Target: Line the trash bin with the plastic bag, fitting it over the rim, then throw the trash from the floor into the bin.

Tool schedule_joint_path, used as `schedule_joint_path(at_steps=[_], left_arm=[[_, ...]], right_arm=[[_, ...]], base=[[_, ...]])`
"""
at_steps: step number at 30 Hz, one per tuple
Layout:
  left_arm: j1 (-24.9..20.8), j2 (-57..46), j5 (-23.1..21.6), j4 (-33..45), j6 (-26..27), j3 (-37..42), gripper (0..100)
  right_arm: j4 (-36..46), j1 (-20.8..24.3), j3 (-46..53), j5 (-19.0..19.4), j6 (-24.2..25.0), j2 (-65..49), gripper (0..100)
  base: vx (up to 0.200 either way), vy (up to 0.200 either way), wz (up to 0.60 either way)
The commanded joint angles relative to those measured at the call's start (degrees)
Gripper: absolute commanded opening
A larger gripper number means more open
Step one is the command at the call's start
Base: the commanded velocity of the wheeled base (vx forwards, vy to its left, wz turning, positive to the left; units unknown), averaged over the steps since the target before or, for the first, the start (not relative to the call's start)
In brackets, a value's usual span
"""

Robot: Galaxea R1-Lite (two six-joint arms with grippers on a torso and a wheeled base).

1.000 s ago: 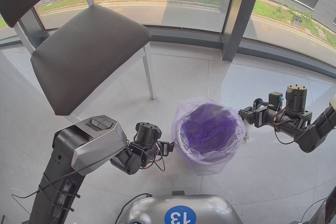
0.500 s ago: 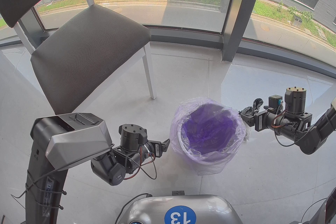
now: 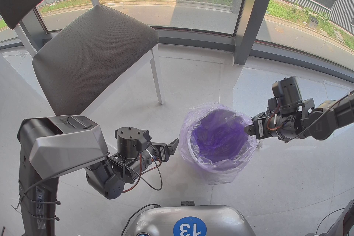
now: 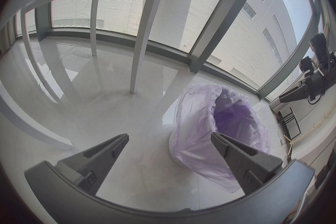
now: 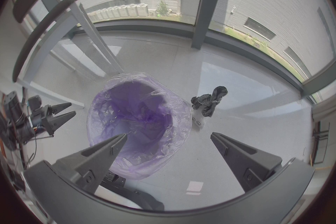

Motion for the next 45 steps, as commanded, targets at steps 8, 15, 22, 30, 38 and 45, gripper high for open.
schedule_joint_path(at_steps=[8, 15, 22, 30, 38, 45], left_arm=[[-1.05, -5.98, 0.41, -1.27, 0.91, 2.87, 100], [-1.40, -6.33, 0.41, -1.62, 0.99, 3.13, 100], [-1.84, -5.81, 0.41, -2.42, 0.99, 3.13, 100], [-1.84, -5.63, 0.32, -4.09, 1.08, 3.57, 100], [-1.84, -4.49, 0.23, -5.76, 1.61, 3.66, 100], [-1.84, -3.96, 0.23, -6.11, 1.96, 3.66, 100]], right_arm=[[5.26, 9.11, -2.95, -5.71, 6.67, 5.18, 100], [5.43, 9.90, 0.30, -8.43, 10.36, 5.79, 100], [5.52, 9.90, 1.01, -8.61, 15.81, 8.87, 100], [5.34, 7.62, 0.57, -8.52, 19.85, 12.38, 100], [5.17, 5.95, 0.66, -8.43, 20.91, 12.47, 100], [4.82, 5.24, -0.05, -8.08, 21.61, 14.49, 100]], base=[[0.000, 0.000, 0.00], [0.000, 0.000, 0.00], [0.000, 0.000, 0.00], [0.000, 0.000, 0.00], [0.000, 0.000, 0.00], [0.000, 0.000, 0.00]])
